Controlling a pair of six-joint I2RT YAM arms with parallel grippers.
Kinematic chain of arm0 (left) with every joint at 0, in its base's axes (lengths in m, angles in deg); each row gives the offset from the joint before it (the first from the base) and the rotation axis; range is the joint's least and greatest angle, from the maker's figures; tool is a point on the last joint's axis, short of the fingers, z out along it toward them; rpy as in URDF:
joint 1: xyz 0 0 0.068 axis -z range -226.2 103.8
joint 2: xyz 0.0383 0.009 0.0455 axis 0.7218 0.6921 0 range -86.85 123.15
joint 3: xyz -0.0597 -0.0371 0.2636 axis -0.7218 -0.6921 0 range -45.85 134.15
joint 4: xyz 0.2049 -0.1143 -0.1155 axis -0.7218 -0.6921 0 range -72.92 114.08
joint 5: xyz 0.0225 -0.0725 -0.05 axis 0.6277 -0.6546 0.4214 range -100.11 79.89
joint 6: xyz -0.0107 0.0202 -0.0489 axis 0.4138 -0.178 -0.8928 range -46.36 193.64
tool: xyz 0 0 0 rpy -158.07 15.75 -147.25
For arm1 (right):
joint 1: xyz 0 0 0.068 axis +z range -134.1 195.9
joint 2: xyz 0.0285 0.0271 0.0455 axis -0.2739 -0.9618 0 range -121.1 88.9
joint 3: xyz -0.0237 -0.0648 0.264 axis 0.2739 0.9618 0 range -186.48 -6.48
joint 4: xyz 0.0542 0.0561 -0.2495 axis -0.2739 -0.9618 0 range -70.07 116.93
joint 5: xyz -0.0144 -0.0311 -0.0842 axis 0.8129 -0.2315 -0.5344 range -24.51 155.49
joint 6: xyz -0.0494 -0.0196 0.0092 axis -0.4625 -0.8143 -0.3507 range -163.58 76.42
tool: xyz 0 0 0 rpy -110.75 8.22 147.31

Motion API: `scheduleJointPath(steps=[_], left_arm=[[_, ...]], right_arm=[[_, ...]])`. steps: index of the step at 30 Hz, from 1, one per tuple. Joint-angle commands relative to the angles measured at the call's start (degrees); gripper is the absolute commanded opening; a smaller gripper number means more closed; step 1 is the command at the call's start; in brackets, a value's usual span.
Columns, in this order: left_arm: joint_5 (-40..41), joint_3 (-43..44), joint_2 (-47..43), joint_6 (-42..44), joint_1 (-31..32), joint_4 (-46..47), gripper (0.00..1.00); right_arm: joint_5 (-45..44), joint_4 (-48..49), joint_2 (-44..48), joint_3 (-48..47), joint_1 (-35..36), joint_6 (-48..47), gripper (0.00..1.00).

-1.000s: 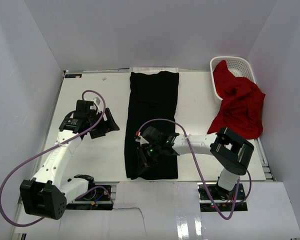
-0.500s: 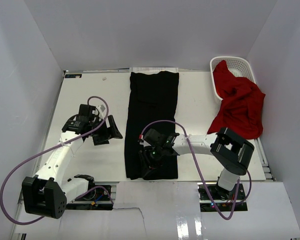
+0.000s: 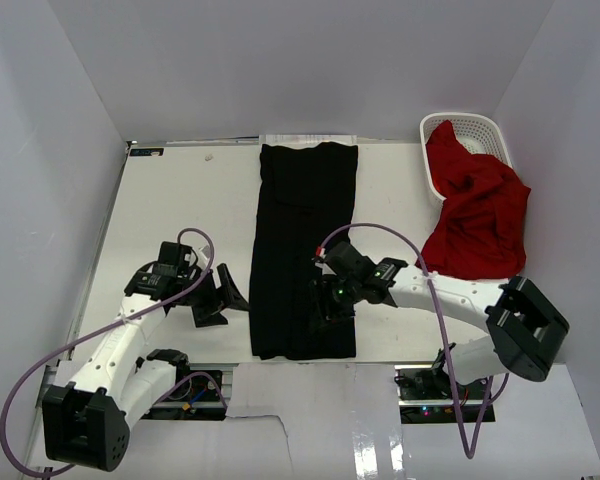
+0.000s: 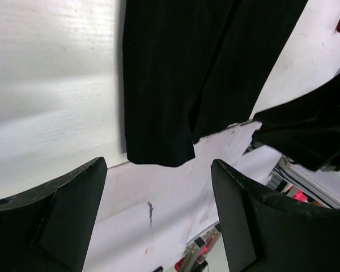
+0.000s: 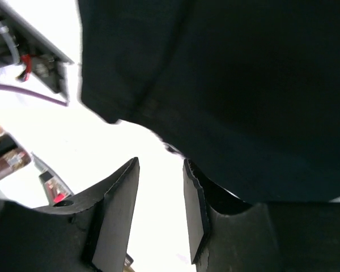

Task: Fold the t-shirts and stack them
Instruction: Grab the bottom of the folded rectangular tshirt with both arms

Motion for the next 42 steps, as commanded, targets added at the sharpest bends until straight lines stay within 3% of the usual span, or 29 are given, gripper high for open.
scheduleJointPath(steps=[1, 7, 14, 24, 32, 42], left_arm=[[-4.76, -1.58, -1.67, -2.37, 1.16, 1.56, 0.84], [-6.08, -2.81, 0.53, -6.41, 7.48, 7.97, 0.81], [-3.45, -1.5, 10.01, -9.93, 17.24, 15.97, 0.8], [-2.3, 1.05, 16.0, -10.2, 17.78, 19.5, 0.8], [-2.48, 2.2, 18.19, -9.67, 17.78, 19.85, 0.81], [-7.22, -0.08, 21.53, -12.31, 19.09, 25.73, 0.81]], right_arm=[[-4.12, -4.86, 4.31, 3.44, -3.26, -1.9, 0.43], [-5.52, -5.83, 6.08, 7.84, -6.26, -3.57, 0.41], [-6.14, -6.1, 6.26, 11.36, -9.34, -5.15, 0.4], [-4.74, -3.72, 2.31, 17.42, -12.68, -7.7, 0.36], [-4.65, -4.07, 3.71, 19.62, -19.27, -11.31, 0.36], [-3.94, -3.99, 3.62, 19.45, -19.8, -11.92, 0.36]])
